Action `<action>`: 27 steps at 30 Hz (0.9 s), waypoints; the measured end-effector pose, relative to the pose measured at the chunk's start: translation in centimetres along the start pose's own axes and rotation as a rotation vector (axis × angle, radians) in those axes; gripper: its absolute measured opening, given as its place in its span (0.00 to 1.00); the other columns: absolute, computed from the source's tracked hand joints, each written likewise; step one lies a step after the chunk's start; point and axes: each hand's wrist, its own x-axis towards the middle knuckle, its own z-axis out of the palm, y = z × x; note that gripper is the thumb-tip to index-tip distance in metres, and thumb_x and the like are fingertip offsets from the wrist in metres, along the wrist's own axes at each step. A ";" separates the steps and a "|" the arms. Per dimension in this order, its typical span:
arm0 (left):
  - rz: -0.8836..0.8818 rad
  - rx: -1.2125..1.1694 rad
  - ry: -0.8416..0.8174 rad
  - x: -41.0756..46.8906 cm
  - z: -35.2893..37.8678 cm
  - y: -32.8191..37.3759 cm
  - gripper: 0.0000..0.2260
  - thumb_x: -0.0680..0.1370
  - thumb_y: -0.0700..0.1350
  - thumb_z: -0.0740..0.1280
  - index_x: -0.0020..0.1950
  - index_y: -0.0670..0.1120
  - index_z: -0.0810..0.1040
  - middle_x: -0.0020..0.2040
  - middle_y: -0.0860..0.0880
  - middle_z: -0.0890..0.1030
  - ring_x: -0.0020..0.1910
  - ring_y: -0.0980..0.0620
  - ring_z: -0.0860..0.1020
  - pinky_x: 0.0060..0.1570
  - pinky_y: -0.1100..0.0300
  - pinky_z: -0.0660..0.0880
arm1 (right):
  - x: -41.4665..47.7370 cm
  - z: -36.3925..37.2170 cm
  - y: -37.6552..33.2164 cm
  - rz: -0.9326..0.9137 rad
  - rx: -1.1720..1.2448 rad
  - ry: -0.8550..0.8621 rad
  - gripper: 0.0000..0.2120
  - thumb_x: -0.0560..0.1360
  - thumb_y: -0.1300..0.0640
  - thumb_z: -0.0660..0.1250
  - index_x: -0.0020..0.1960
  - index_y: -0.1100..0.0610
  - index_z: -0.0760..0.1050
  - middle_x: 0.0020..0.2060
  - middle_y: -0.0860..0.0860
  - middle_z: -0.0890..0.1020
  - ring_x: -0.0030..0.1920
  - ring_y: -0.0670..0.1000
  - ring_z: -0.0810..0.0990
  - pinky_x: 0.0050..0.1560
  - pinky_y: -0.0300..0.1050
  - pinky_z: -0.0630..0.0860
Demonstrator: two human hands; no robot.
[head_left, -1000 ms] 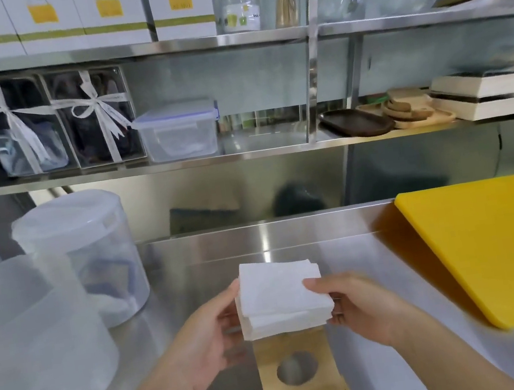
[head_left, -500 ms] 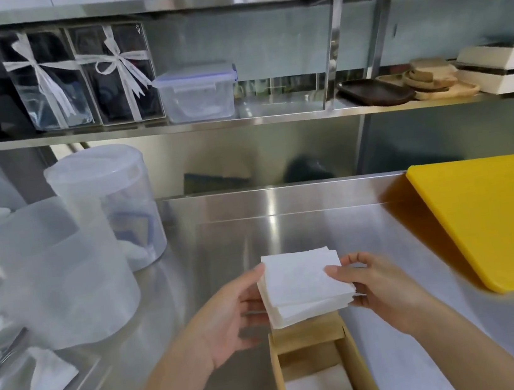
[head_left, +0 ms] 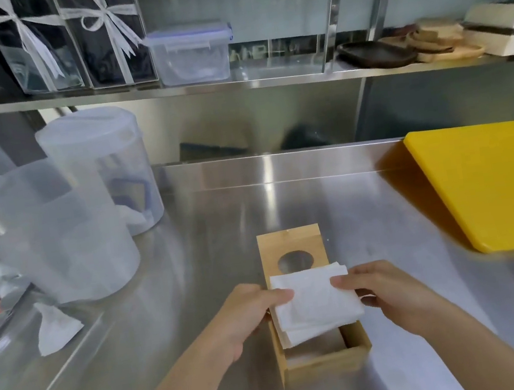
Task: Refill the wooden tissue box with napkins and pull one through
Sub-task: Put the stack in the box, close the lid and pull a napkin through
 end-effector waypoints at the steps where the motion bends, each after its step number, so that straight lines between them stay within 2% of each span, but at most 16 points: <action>1: 0.001 -0.004 0.008 0.0 0.2 -0.2 0.06 0.71 0.48 0.70 0.37 0.47 0.80 0.34 0.55 0.79 0.36 0.56 0.74 0.41 0.59 0.66 | -0.1 0.1 0.3 0.005 -0.008 0.002 0.16 0.70 0.58 0.71 0.48 0.71 0.79 0.43 0.58 0.85 0.44 0.53 0.80 0.49 0.43 0.70; 3: 0.003 -0.003 0.011 0.1 0.5 -0.7 0.06 0.71 0.47 0.71 0.35 0.47 0.79 0.34 0.56 0.79 0.37 0.58 0.73 0.41 0.61 0.66 | -0.2 0.2 0.8 0.021 -0.026 0.012 0.15 0.69 0.57 0.71 0.47 0.70 0.79 0.40 0.55 0.86 0.44 0.51 0.80 0.47 0.40 0.71; 6: 0.026 0.065 -0.050 0.6 0.6 -1.5 0.04 0.71 0.47 0.71 0.40 0.47 0.83 0.44 0.56 0.84 0.45 0.61 0.78 0.42 0.68 0.68 | -0.2 0.3 1.2 0.023 -0.072 0.056 0.16 0.68 0.59 0.73 0.46 0.72 0.76 0.39 0.53 0.83 0.43 0.50 0.79 0.43 0.39 0.71; 8: 0.057 0.179 -0.033 1.2 0.4 -2.2 0.10 0.69 0.50 0.71 0.38 0.44 0.83 0.46 0.54 0.83 0.52 0.56 0.77 0.46 0.65 0.69 | -0.4 0.6 1.3 0.035 -0.121 0.091 0.12 0.68 0.60 0.73 0.40 0.67 0.74 0.37 0.52 0.76 0.39 0.48 0.76 0.39 0.40 0.69; 10: 0.091 0.367 0.026 1.9 0.2 -2.6 0.20 0.65 0.56 0.68 0.37 0.38 0.78 0.48 0.52 0.76 0.57 0.49 0.69 0.52 0.57 0.66 | -0.4 1.0 1.4 0.044 -0.192 0.114 0.14 0.67 0.61 0.74 0.35 0.62 0.68 0.36 0.54 0.69 0.35 0.49 0.71 0.36 0.42 0.65; 11: 0.099 0.445 0.032 2.0 0.3 -2.5 0.20 0.65 0.58 0.66 0.36 0.39 0.76 0.49 0.53 0.72 0.57 0.49 0.66 0.54 0.55 0.64 | -0.2 1.1 1.5 0.040 -0.226 0.127 0.17 0.66 0.60 0.75 0.32 0.62 0.66 0.37 0.54 0.68 0.36 0.50 0.70 0.38 0.42 0.65; 13: 0.114 0.630 0.003 1.8 0.5 -2.0 0.16 0.66 0.58 0.63 0.35 0.45 0.72 0.52 0.53 0.68 0.58 0.49 0.62 0.56 0.55 0.61 | 0.0 1.4 1.8 0.026 -0.353 0.175 0.18 0.63 0.54 0.76 0.28 0.62 0.69 0.46 0.51 0.71 0.48 0.51 0.72 0.54 0.48 0.70; 14: 0.136 0.735 -0.006 1.8 0.6 -1.8 0.14 0.68 0.57 0.61 0.37 0.46 0.71 0.56 0.53 0.67 0.59 0.50 0.60 0.57 0.56 0.58 | 0.1 1.6 1.7 0.018 -0.428 0.201 0.16 0.62 0.51 0.77 0.29 0.60 0.73 0.51 0.49 0.71 0.54 0.51 0.72 0.62 0.52 0.68; 16: 0.155 0.855 -0.017 1.9 0.7 -1.5 0.13 0.68 0.56 0.60 0.38 0.46 0.69 0.61 0.52 0.64 0.63 0.50 0.57 0.59 0.57 0.54 | -0.1 1.8 1.6 -0.005 -0.540 0.220 0.15 0.64 0.49 0.76 0.29 0.56 0.72 0.54 0.46 0.69 0.58 0.49 0.68 0.67 0.54 0.63; 19: 0.141 0.862 -0.030 2.3 1.0 -1.6 0.11 0.69 0.54 0.60 0.38 0.47 0.68 0.64 0.51 0.63 0.65 0.49 0.56 0.61 0.55 0.55 | -0.3 2.1 1.7 -0.063 -0.672 0.226 0.13 0.67 0.48 0.73 0.29 0.50 0.72 0.54 0.44 0.64 0.59 0.46 0.63 0.65 0.47 0.57; 22: 0.147 0.871 -0.005 2.6 1.3 -1.9 0.10 0.71 0.53 0.60 0.36 0.47 0.67 0.65 0.50 0.62 0.67 0.48 0.55 0.64 0.54 0.55 | 0.3 2.4 2.0 -0.107 -0.759 0.222 0.10 0.68 0.47 0.71 0.35 0.53 0.78 0.56 0.42 0.62 0.66 0.45 0.60 0.58 0.43 0.51; 25: 0.149 0.883 0.025 2.9 1.9 -2.6 0.13 0.68 0.55 0.60 0.40 0.46 0.70 0.62 0.50 0.64 0.65 0.48 0.58 0.61 0.54 0.56 | 0.8 2.8 2.5 -0.099 -0.803 0.224 0.12 0.68 0.48 0.69 0.40 0.57 0.82 0.56 0.42 0.61 0.66 0.45 0.58 0.55 0.42 0.50; 27: 0.143 0.876 0.046 3.1 2.1 -2.8 0.12 0.68 0.54 0.60 0.40 0.46 0.69 0.58 0.50 0.66 0.63 0.48 0.60 0.58 0.54 0.57 | 1.0 3.2 2.8 -0.099 -0.842 0.221 0.10 0.69 0.49 0.67 0.36 0.56 0.79 0.57 0.44 0.63 0.63 0.45 0.60 0.53 0.43 0.51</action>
